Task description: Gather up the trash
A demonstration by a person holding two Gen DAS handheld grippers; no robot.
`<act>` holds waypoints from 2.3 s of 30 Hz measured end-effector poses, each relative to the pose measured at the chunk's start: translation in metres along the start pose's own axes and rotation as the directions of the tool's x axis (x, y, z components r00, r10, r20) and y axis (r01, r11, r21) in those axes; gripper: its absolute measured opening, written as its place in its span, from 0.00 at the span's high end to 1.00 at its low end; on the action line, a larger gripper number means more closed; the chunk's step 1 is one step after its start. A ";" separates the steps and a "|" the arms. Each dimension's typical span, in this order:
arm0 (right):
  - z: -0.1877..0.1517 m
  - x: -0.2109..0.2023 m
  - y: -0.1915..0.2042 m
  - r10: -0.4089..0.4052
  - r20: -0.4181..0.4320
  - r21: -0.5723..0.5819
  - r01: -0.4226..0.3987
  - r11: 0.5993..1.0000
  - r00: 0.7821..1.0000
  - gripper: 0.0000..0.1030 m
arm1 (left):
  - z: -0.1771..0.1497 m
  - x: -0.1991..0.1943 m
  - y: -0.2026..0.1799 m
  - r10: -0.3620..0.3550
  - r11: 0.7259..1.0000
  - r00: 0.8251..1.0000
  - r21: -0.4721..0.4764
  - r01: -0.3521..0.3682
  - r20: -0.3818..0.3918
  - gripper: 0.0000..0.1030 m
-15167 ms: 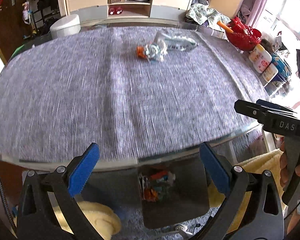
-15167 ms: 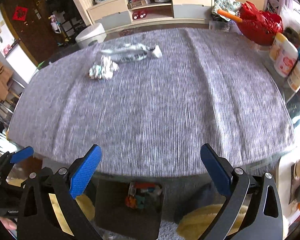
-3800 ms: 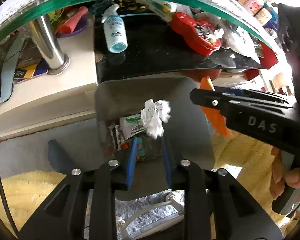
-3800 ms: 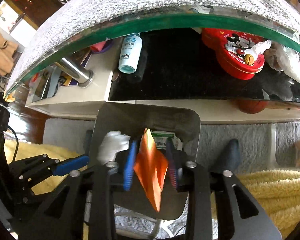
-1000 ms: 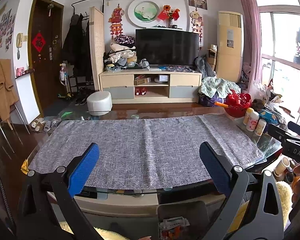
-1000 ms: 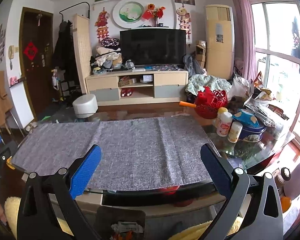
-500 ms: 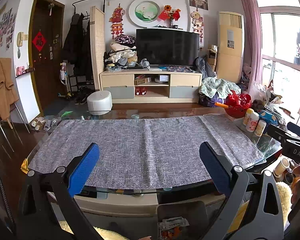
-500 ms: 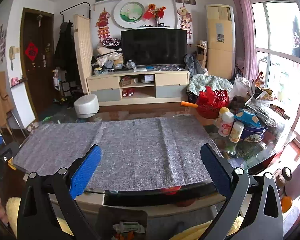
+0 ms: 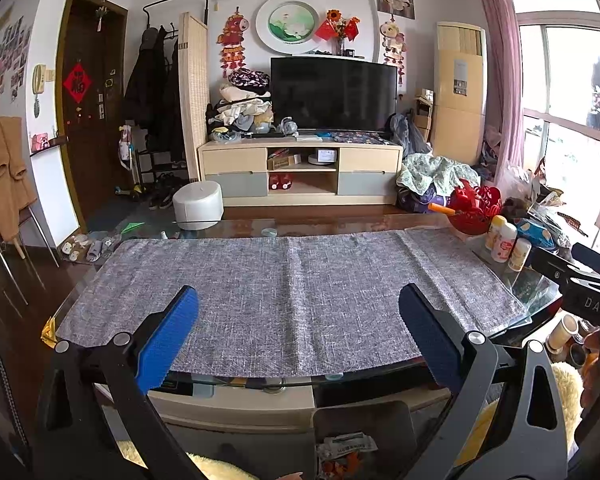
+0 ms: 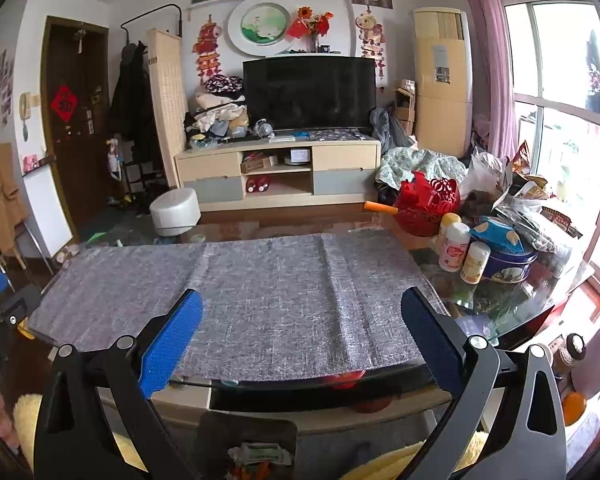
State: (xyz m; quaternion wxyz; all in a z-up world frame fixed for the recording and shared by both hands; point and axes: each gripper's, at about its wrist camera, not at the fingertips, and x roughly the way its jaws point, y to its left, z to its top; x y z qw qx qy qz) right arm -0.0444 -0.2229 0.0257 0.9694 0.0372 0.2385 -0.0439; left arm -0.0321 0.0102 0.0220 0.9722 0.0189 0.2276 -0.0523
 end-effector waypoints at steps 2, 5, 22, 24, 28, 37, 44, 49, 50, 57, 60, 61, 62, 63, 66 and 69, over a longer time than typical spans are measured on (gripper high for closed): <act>0.000 0.000 0.001 0.001 -0.002 -0.001 -0.001 1.000 1.000 0.03 | 0.000 0.000 0.001 0.000 1.000 1.000 -0.001 0.000 0.000 0.08; -0.001 0.000 0.003 0.003 -0.002 -0.002 -0.003 1.000 1.000 0.03 | 0.000 0.000 0.001 -0.001 1.000 1.000 -0.001 0.001 0.000 0.08; -0.002 0.001 0.005 0.004 -0.006 -0.002 -0.004 1.000 1.000 0.03 | -0.001 0.000 0.000 0.004 1.000 1.000 -0.004 -0.004 -0.001 0.08; -0.002 0.001 0.004 0.002 -0.007 -0.003 -0.002 1.000 1.000 0.03 | 0.001 -0.001 -0.002 0.006 1.000 1.000 -0.007 -0.006 0.000 0.08; -0.003 0.002 0.004 0.002 -0.006 -0.002 -0.002 1.000 1.000 0.03 | 0.002 -0.002 -0.004 0.007 1.000 1.000 -0.009 -0.007 0.000 0.08; -0.004 0.001 0.004 0.000 -0.007 -0.002 0.000 1.000 1.000 0.03 | 0.003 -0.002 -0.004 0.007 1.000 1.000 -0.013 -0.007 -0.003 0.08; -0.003 0.002 0.003 -0.002 -0.011 -0.009 0.002 1.000 1.000 0.03 | 0.002 -0.001 -0.008 0.001 1.000 1.000 -0.010 -0.001 -0.006 0.08; -0.002 0.002 0.001 -0.005 -0.009 -0.005 0.005 1.000 1.000 0.03 | 0.002 -0.001 -0.010 -0.003 1.000 1.000 -0.015 0.002 -0.003 0.08; -0.002 0.003 0.001 -0.007 -0.010 -0.005 0.007 1.000 1.000 0.03 | 0.002 -0.001 -0.009 -0.003 1.000 1.000 -0.016 0.003 0.000 0.08; -0.001 0.005 0.002 -0.006 -0.018 0.000 0.006 1.000 1.000 0.03 | 0.003 0.001 -0.008 -0.009 1.000 1.000 -0.016 0.009 0.008 0.08; -0.001 0.005 0.002 -0.005 -0.018 0.000 0.005 1.000 1.000 0.03 | 0.003 0.002 -0.008 -0.005 1.000 1.000 -0.018 0.006 0.004 0.08; -0.001 0.005 0.002 -0.006 -0.019 0.000 0.006 1.000 1.000 0.03 | 0.003 0.003 -0.008 -0.005 1.000 1.000 -0.019 0.005 -0.001 0.08; -0.001 0.005 0.002 -0.005 -0.019 0.001 0.005 1.000 1.000 0.03 | 0.003 0.003 -0.007 -0.005 1.000 1.000 -0.020 0.004 -0.005 0.08; -0.001 0.006 0.003 -0.005 -0.020 0.001 0.005 1.000 1.000 0.03 | 0.003 0.004 -0.006 -0.001 1.000 1.000 -0.021 0.001 -0.009 0.08; -0.001 0.006 0.003 -0.005 -0.020 0.000 0.005 1.000 1.000 0.03 | 0.004 0.005 -0.005 -0.007 1.000 1.000 -0.017 0.007 -0.011 0.08; -0.001 0.007 0.004 -0.003 -0.021 -0.001 0.003 1.000 1.000 0.03 | 0.005 0.006 -0.005 -0.009 1.000 1.000 -0.016 0.009 -0.013 0.08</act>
